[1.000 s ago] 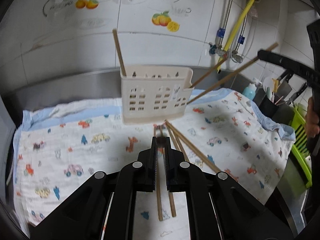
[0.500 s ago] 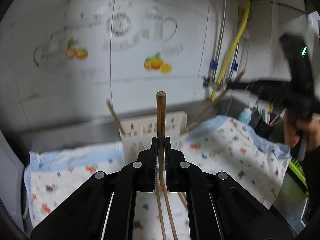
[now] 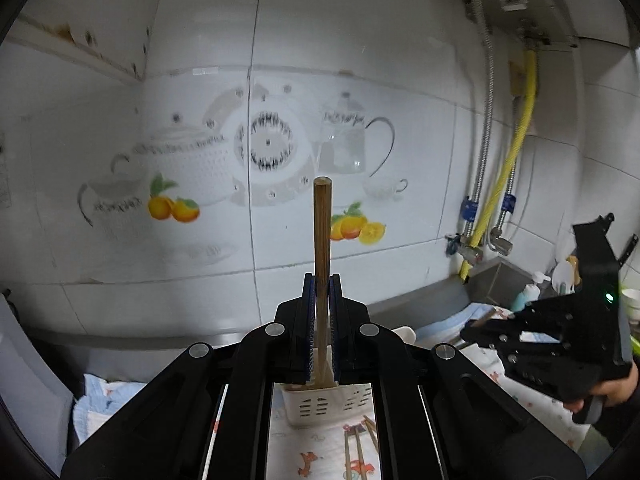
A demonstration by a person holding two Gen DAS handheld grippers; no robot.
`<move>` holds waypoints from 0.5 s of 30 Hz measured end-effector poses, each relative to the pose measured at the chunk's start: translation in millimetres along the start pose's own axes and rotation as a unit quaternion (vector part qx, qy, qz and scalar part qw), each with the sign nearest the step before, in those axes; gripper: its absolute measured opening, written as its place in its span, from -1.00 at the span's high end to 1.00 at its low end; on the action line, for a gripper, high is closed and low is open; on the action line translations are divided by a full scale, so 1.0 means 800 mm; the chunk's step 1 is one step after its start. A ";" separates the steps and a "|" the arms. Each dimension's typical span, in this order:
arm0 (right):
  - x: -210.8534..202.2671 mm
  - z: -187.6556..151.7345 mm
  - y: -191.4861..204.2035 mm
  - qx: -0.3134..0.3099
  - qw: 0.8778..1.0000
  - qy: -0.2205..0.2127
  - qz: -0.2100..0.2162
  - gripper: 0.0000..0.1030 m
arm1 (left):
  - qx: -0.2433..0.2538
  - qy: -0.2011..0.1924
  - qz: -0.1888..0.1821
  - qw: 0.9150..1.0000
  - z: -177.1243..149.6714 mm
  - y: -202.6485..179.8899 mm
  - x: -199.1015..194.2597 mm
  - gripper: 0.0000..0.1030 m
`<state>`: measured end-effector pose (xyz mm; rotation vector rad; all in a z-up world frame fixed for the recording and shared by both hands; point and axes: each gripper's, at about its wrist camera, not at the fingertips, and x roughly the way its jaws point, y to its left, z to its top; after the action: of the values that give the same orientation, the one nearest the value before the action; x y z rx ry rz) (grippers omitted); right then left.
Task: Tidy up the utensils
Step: 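Lift the left gripper's chopstick upright over the holder while the right gripper carries its chopstick there, then drop the chopstick into the holder by opening the left gripper while the right gripper releases its chopstick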
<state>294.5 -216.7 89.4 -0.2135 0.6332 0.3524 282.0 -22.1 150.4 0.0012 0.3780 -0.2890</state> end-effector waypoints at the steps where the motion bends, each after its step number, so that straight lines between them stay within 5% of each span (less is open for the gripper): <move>1: 0.002 -0.001 -0.001 0.000 1.000 0.000 -0.001 0.87 | -0.003 0.006 0.005 1.000 -0.002 0.003 0.011 0.89; 15: 0.016 -0.006 -0.005 0.006 1.000 -0.002 0.000 0.87 | -0.048 0.085 0.024 0.995 -0.047 0.043 0.093 0.88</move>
<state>302.9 -218.2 78.6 -0.2020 0.6318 0.3485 344.3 -7.8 86.6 -0.0597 0.5606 -0.2235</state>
